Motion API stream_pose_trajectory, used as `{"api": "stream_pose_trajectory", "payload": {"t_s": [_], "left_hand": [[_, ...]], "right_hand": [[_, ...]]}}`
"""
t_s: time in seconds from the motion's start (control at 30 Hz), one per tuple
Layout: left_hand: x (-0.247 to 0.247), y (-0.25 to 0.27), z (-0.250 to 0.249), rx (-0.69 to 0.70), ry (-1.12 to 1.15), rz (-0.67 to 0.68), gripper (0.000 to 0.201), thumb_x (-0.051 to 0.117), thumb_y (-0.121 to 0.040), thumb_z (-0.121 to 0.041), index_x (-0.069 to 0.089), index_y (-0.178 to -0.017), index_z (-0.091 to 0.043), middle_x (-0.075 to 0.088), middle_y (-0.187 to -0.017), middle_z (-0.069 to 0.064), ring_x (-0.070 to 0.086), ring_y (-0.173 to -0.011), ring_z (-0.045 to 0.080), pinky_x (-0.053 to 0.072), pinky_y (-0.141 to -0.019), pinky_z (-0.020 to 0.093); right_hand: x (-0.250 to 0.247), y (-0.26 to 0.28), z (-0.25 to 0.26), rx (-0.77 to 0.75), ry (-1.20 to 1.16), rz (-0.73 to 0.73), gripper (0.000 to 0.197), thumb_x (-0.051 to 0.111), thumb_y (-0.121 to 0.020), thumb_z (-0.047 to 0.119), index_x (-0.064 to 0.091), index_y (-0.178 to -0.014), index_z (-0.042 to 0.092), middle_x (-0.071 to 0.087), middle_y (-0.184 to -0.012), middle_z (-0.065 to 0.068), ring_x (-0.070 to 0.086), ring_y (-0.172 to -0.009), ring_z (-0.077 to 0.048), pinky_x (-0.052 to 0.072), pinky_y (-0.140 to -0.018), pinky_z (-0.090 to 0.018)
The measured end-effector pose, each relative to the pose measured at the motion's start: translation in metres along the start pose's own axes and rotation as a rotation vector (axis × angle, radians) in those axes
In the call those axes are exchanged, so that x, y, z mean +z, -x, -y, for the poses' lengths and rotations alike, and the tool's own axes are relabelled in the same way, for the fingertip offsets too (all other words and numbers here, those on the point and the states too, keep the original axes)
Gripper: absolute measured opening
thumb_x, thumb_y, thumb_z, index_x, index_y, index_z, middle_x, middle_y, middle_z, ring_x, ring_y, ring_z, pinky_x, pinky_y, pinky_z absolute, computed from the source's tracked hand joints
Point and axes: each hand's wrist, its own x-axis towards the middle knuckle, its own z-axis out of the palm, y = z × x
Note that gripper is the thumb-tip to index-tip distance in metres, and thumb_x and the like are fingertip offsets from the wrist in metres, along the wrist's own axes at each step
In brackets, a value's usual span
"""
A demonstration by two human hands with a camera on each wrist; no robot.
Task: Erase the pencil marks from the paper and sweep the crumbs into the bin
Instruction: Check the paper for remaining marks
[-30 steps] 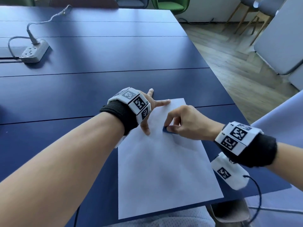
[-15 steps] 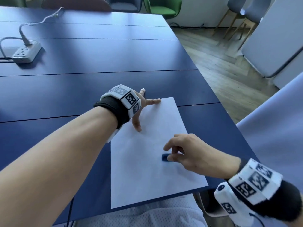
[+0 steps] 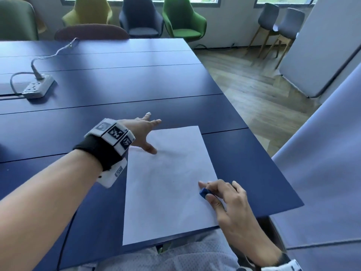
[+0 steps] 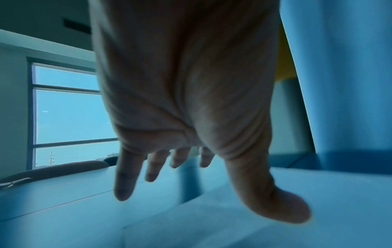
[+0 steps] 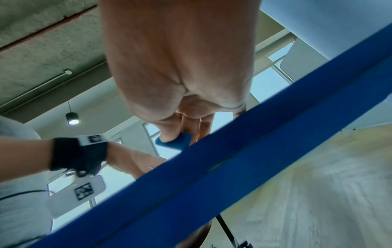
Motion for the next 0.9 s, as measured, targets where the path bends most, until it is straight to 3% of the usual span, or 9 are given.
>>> {"api": "stream_pose_trajectory", "payload": {"t_s": [0.17, 0.27, 0.33, 0.43, 0.6, 0.67, 0.73, 0.8, 0.9], "left_hand": [[0.035, 0.074, -0.038, 0.053, 0.116, -0.071, 0.090, 0.047, -0.092, -0.061, -0.006, -0.156, -0.026, -0.022, -0.161, 0.004, -0.009, -0.150, 0.026, 0.013, -0.120, 0.048], [0.090, 0.102, -0.097, 0.071, 0.215, -0.088, 0.088, 0.005, -0.083, -0.077, -0.019, -0.152, -0.028, -0.036, -0.154, -0.001, -0.026, -0.146, 0.024, -0.003, -0.119, 0.052], [0.123, 0.103, -0.129, 0.088, 0.244, -0.189, 0.091, -0.011, -0.082, -0.077, -0.003, -0.156, -0.024, -0.020, -0.161, 0.001, -0.013, -0.149, 0.027, 0.001, -0.114, 0.058], [0.151, 0.095, -0.146, 0.112, 0.218, -0.297, 0.077, 0.009, -0.100, -0.063, 0.036, -0.150, -0.011, 0.027, -0.159, 0.004, 0.025, -0.145, 0.032, 0.014, -0.104, 0.059], [0.170, 0.098, -0.102, -0.081, 0.152, -0.415, 0.070, 0.013, -0.103, -0.057, 0.042, -0.147, -0.011, 0.033, -0.157, 0.005, 0.027, -0.144, 0.025, 0.017, -0.106, 0.054], [0.169, 0.106, -0.080, -0.268, 0.227, -0.417, 0.087, -0.001, -0.099, -0.062, 0.036, -0.147, 0.001, 0.023, -0.158, 0.016, 0.015, -0.147, 0.032, 0.010, -0.109, 0.054], [0.166, 0.108, -0.074, -0.400, 0.310, -0.364, 0.114, -0.031, -0.077, -0.072, 0.007, -0.152, 0.005, -0.015, -0.157, 0.019, -0.021, -0.145, 0.031, -0.008, -0.113, 0.055], [0.160, 0.109, -0.094, -0.339, 0.362, -0.390, 0.110, -0.028, -0.078, -0.073, 0.003, -0.153, 0.002, -0.019, -0.157, 0.020, -0.023, -0.146, 0.030, -0.008, -0.113, 0.058], [0.163, 0.104, -0.140, -0.020, 0.250, -0.440, 0.078, 0.008, -0.100, -0.062, 0.034, -0.150, -0.009, 0.024, -0.159, 0.015, 0.021, -0.146, 0.035, 0.015, -0.108, 0.060]], "right_hand": [[0.000, -0.002, -0.005, -0.010, -0.025, 0.005, 0.016, 0.053, -0.095, 0.018, 0.057, -0.098, 0.033, 0.063, -0.101, 0.033, 0.054, -0.104, 0.012, 0.000, -0.117, -0.025], [0.002, -0.002, -0.007, 0.002, -0.062, 0.011, 0.010, 0.046, -0.097, 0.026, 0.054, -0.096, 0.031, 0.064, -0.104, 0.032, 0.055, -0.103, 0.013, -0.003, -0.117, -0.024], [0.001, -0.001, -0.008, -0.003, -0.102, 0.003, 0.015, 0.041, -0.092, 0.029, 0.055, -0.096, 0.030, 0.066, -0.100, 0.030, 0.059, -0.099, 0.009, -0.003, -0.118, -0.023], [0.000, -0.001, -0.008, 0.011, -0.133, -0.001, 0.020, 0.039, -0.087, 0.027, 0.056, -0.096, 0.029, 0.066, -0.092, 0.028, 0.059, -0.095, 0.008, -0.004, -0.118, -0.019], [0.003, 0.003, -0.011, -0.002, -0.084, 0.003, 0.016, 0.038, -0.090, 0.033, 0.053, -0.094, 0.033, 0.062, -0.109, 0.037, 0.051, -0.110, 0.015, -0.003, -0.121, -0.029], [0.002, 0.002, -0.010, -0.009, -0.086, -0.004, 0.016, 0.039, -0.092, 0.032, 0.055, -0.097, 0.030, 0.053, -0.111, 0.048, 0.042, -0.109, 0.027, -0.003, -0.121, -0.031], [0.001, 0.003, -0.008, 0.028, -0.102, 0.017, 0.012, 0.044, -0.098, 0.023, 0.056, -0.097, 0.026, 0.048, -0.101, 0.057, 0.027, -0.101, 0.041, 0.000, -0.118, -0.029], [0.002, 0.003, -0.008, 0.012, -0.071, 0.005, 0.014, 0.044, -0.098, 0.023, 0.053, -0.097, 0.034, 0.056, -0.097, 0.049, 0.032, -0.104, 0.037, -0.002, -0.119, -0.031], [0.002, 0.002, -0.012, -0.024, -0.030, 0.017, 0.014, 0.038, -0.093, 0.032, 0.049, -0.096, 0.040, 0.062, -0.109, 0.036, 0.053, -0.108, 0.015, -0.004, -0.121, -0.035]]}}
